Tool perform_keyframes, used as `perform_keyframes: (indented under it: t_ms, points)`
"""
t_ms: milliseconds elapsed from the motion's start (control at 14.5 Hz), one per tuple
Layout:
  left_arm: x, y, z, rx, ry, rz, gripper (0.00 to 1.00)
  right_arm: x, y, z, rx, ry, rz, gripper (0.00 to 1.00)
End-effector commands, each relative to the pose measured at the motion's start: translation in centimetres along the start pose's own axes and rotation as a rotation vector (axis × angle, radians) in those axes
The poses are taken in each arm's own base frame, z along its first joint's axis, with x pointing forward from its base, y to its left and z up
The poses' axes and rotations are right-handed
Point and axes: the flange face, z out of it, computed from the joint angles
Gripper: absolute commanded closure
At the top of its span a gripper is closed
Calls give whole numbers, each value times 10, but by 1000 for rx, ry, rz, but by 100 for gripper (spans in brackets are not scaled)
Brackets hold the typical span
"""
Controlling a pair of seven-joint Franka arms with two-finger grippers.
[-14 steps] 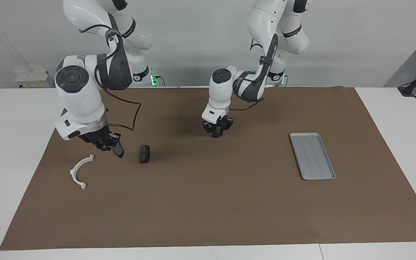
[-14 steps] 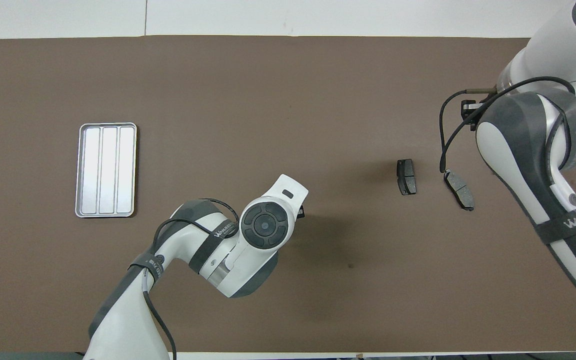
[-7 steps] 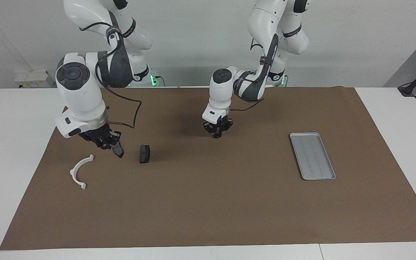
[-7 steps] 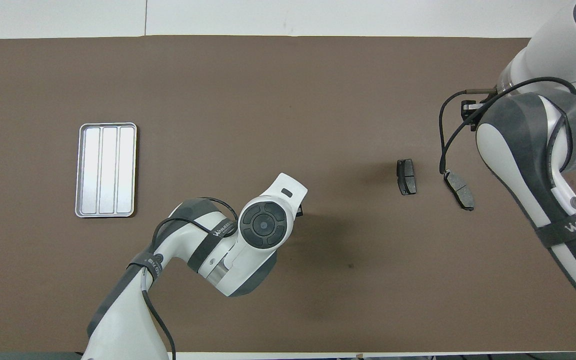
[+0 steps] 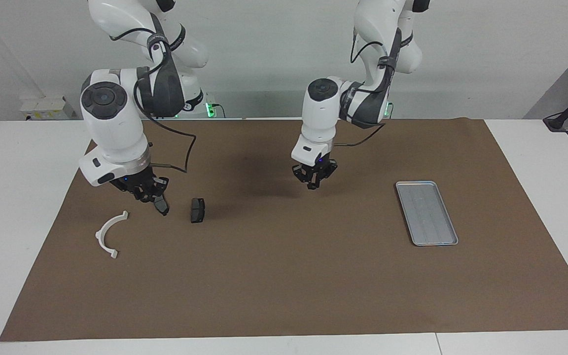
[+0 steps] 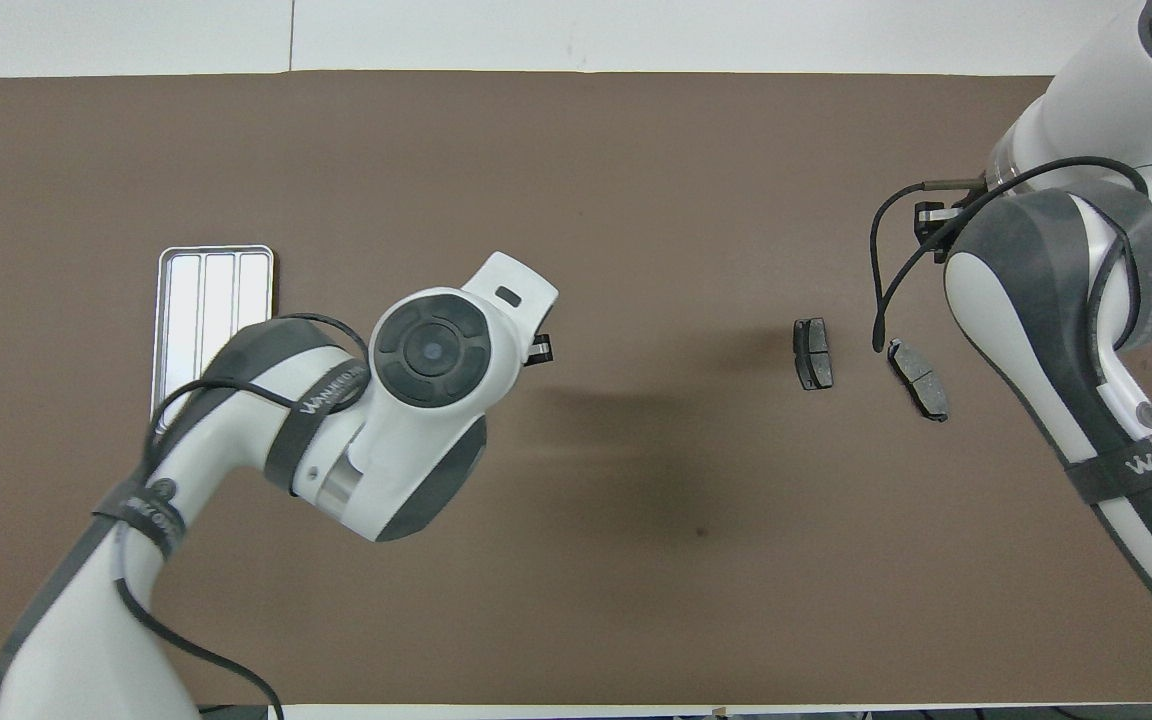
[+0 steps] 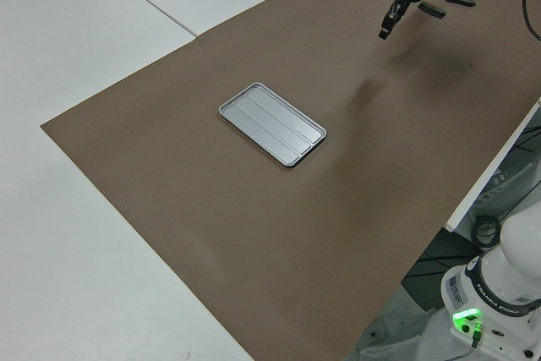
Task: Pick bearing gear from pile to tray
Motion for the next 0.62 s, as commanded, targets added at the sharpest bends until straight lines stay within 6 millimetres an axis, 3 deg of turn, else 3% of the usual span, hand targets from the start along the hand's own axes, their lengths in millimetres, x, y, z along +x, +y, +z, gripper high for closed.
perform_keyframes:
  t_ms: [0,138,277,415,553]
  points:
    - [30,-67,-36,28,-1,43,100,-11,-13,-16,40,-14,19,100]
    - [55,-132,-52,41,-26,79,100,-22,-41,-27,58,-12,56,100]
    - [79,-211,-61,21,-48,125,100,-33,-70,-38,96,-16,108,100]
    - [96,-282,-58,11,-55,163,100,-49,-112,-49,129,-18,178,100]
    - [101,-332,-51,14,-60,199,100,-71,-159,-57,135,-13,270,100]
